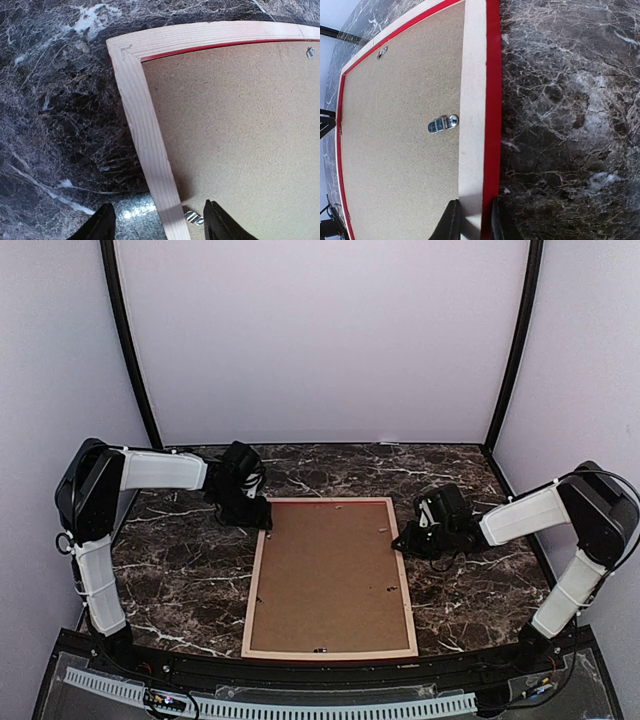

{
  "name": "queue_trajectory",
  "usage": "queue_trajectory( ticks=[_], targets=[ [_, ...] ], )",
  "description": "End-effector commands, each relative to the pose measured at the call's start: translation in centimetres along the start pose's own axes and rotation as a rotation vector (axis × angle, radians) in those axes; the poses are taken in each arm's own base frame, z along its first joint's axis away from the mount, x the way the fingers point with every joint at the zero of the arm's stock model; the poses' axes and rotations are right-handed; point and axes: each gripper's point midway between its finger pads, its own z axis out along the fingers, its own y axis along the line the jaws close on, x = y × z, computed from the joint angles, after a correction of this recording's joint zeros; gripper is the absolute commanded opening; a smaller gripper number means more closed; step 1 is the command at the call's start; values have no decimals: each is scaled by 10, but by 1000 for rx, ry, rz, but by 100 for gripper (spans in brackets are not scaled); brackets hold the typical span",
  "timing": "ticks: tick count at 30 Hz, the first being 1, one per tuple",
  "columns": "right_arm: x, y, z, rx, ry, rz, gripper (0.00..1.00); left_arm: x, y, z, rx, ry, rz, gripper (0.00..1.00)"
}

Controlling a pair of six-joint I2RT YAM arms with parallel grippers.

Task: Put the photo into the frame
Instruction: Press the fastener onto the backboard.

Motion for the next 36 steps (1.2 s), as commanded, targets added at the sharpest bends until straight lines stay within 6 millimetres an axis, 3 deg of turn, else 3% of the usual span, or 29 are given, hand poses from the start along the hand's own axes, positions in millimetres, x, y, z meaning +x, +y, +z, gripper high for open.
queue_trajectory(
  ticks=[1,17,36],
  targets=[
    [56,-25,7,73,198,36,0,9,6,-10,-23,21,14,61],
    [54,-25,8,81,201,31,0,26,12,9,-41,91,24,57],
    [54,-25,12,83,207,28,0,33,25,17,-115,138,38,48]
  ],
)
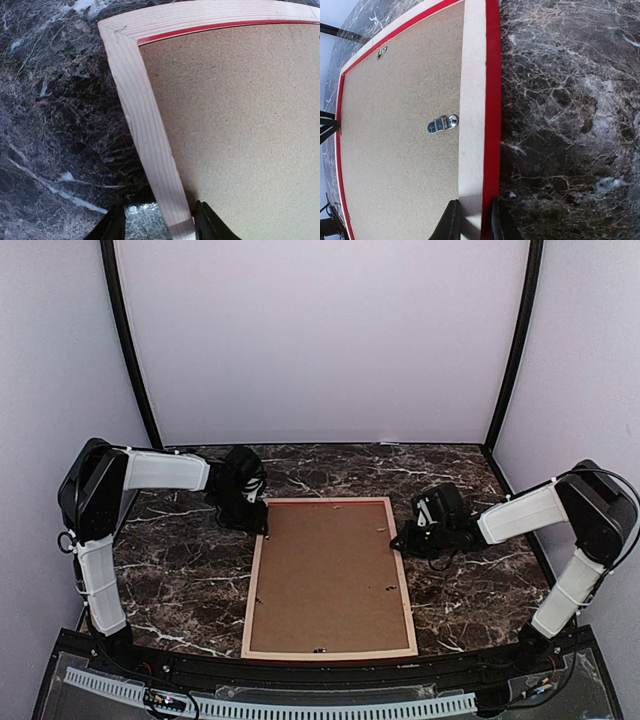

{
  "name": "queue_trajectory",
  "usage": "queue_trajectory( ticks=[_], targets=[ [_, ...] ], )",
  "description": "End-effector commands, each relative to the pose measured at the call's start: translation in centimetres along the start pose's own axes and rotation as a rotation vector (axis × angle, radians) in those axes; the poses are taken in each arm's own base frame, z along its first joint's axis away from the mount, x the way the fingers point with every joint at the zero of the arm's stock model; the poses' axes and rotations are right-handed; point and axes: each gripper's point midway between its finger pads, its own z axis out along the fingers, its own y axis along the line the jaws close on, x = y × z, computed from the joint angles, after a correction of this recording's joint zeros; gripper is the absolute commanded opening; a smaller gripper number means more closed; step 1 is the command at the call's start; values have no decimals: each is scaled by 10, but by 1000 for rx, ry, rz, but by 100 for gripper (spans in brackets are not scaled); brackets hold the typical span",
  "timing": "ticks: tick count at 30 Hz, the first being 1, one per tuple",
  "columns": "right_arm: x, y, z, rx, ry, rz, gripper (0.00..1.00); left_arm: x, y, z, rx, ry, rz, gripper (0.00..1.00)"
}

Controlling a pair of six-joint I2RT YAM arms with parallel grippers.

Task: Put the photo into the frame
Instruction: Press the fastener onto the backboard.

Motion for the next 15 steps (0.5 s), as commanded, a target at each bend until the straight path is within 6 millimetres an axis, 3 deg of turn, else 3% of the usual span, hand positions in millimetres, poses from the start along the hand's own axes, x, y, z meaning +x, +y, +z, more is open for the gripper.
queue_trajectory(
  ticks=[1,15],
  targets=[
    [55,-28,10,82,200,36,0,20,13,14,-56,89,12,47],
    [54,-26,13,76,206,29,0,-6,-8,-7,39,-5,-1,43]
  ],
)
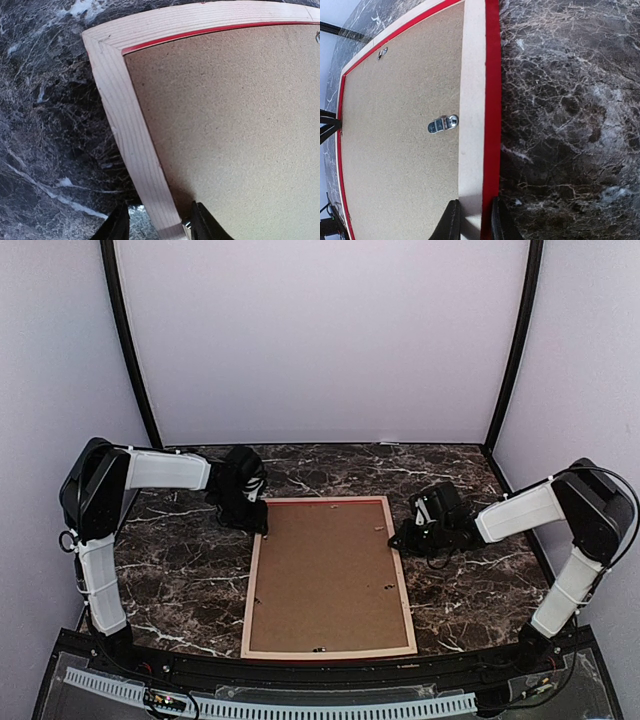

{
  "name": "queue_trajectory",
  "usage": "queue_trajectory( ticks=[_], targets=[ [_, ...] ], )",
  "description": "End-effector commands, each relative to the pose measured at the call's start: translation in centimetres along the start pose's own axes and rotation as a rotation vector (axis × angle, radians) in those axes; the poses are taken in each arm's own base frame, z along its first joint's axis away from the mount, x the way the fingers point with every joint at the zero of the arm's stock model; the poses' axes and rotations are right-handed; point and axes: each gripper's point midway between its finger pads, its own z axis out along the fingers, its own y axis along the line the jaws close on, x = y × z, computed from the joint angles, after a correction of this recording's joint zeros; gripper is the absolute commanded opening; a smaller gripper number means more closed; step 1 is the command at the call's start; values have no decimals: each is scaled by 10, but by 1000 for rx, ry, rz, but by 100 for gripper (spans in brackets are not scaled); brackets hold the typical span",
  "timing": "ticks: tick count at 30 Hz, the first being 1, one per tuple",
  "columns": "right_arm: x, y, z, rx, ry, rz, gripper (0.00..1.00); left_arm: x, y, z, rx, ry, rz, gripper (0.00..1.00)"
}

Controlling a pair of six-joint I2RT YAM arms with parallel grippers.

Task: Put the photo into the frame
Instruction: Press the fastener onto the backboard.

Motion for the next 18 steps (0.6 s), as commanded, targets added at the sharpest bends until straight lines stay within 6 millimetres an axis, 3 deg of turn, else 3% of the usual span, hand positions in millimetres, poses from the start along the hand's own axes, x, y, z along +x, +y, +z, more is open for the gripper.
queue_trajectory(
  ticks=[1,7,18],
  targets=[
    [58,-29,8,87,206,37,0,-3,-6,-9,29,-5,-3,43],
    [58,-30,9,89,210,34,0,-3,-10,-8,53,0,-7,45],
    [59,-30,10,89,212,35,0,21,4,-4,-7,69,-3,41]
  ],
)
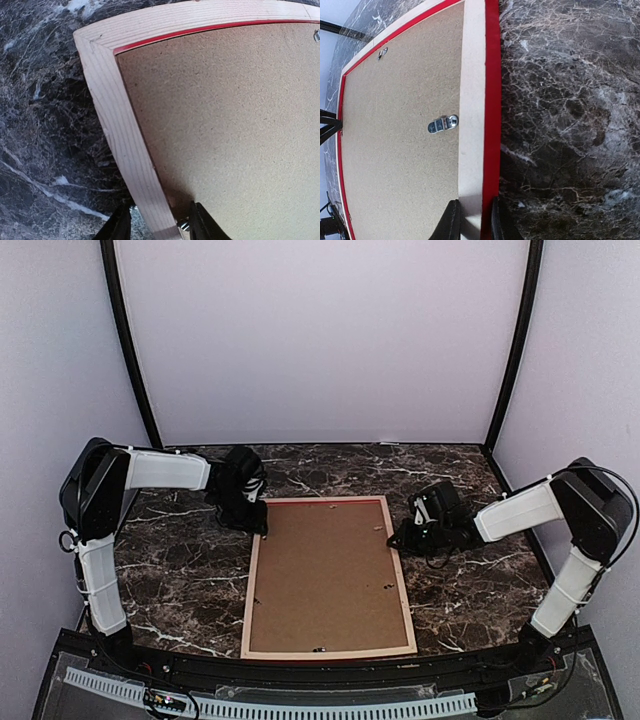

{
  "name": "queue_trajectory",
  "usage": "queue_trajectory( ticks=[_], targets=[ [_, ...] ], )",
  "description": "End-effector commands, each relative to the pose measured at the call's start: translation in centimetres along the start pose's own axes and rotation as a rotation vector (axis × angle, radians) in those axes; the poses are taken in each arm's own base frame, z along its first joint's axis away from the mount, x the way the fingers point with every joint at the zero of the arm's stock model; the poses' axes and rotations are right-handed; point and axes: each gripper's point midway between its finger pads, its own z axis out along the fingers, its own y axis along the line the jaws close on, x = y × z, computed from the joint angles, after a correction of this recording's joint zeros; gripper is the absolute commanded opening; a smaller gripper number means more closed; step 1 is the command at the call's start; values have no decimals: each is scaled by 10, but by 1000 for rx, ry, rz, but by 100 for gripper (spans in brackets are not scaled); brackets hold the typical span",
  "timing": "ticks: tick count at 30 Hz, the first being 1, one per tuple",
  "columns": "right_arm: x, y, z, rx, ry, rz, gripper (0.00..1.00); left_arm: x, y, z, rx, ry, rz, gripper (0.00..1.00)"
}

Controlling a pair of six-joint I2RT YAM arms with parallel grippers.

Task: Put the photo into the frame
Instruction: Press the fastener onto the backboard.

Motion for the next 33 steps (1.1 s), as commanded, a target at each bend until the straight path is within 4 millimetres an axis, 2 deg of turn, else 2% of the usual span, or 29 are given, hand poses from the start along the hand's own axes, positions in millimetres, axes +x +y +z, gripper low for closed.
queue_trajectory(
  ticks=[1,7,13,17,21,27,33],
  targets=[
    [60,-32,9,92,208,40,0,20,9,-4,-35,65,6,40],
    [62,-34,8,95,206,46,0,21,9,-9,-37,72,17,37],
    [61,-34,6,97,202,45,0,11,-15,-17,90,44,5,36],
    [61,-34,5,97,199,46,0,5,-22,-21,141,28,-9,36],
    [62,-35,5,97,198,47,0,2,-22,-24,148,18,-19,37],
    [62,-34,5,92,197,49,0,1,-19,-22,133,16,-27,48],
    [62,-35,5,95,197,50,0,7,-14,-16,112,34,-23,48]
  ],
)
